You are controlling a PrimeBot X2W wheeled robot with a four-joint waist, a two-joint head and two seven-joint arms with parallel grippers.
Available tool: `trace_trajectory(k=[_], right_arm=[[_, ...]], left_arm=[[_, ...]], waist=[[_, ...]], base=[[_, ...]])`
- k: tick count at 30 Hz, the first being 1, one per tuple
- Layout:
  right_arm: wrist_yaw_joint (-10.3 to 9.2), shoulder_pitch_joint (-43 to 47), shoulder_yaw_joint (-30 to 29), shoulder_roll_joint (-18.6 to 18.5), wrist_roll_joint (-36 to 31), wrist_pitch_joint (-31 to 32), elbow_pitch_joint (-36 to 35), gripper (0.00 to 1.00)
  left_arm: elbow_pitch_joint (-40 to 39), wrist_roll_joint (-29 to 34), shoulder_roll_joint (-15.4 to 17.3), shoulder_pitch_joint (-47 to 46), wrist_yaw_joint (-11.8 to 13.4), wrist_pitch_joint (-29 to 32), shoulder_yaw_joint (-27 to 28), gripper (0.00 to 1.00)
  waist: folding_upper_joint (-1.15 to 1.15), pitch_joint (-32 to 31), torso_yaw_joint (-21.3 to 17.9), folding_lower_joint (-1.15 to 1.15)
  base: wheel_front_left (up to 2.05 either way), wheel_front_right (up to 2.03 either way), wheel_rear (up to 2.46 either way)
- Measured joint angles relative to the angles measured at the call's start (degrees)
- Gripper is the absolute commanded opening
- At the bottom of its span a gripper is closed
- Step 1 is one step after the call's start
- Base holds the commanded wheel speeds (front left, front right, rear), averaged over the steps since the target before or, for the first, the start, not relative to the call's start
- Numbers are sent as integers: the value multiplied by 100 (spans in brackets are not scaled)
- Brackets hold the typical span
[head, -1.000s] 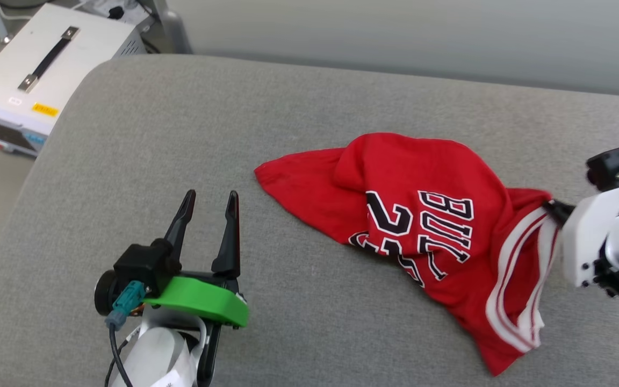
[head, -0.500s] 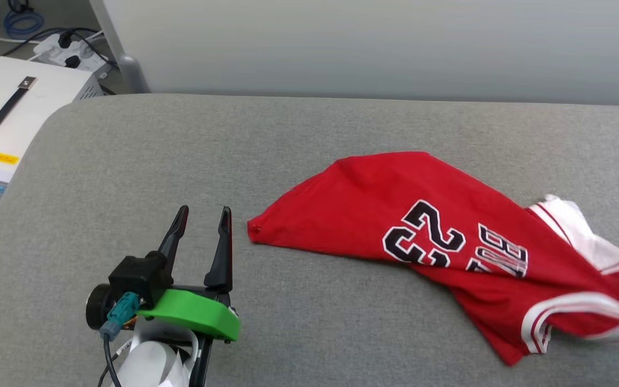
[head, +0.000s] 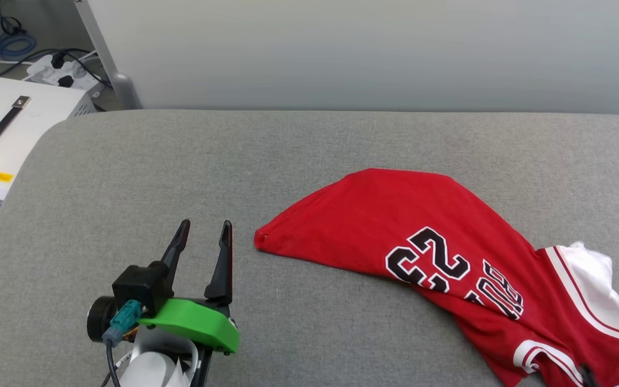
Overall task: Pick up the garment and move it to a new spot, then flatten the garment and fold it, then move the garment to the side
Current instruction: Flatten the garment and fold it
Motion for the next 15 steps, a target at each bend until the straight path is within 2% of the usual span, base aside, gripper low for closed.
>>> trace_trajectory(k=[8, 15], right_arm=[[0, -186, -130, 94, -445, -1725, -541, 100], [0, -207, 309, 155, -706, -2332, -1114, 100]], left_arm=[[19, -86, 25, 129, 8, 21, -30, 100], [16, -166, 52, 248, 58, 44, -31, 100]], waist=[[0, -197, 25, 0], [0, -321, 27, 0]], base=[[0, 0, 0], [0, 0, 0]])
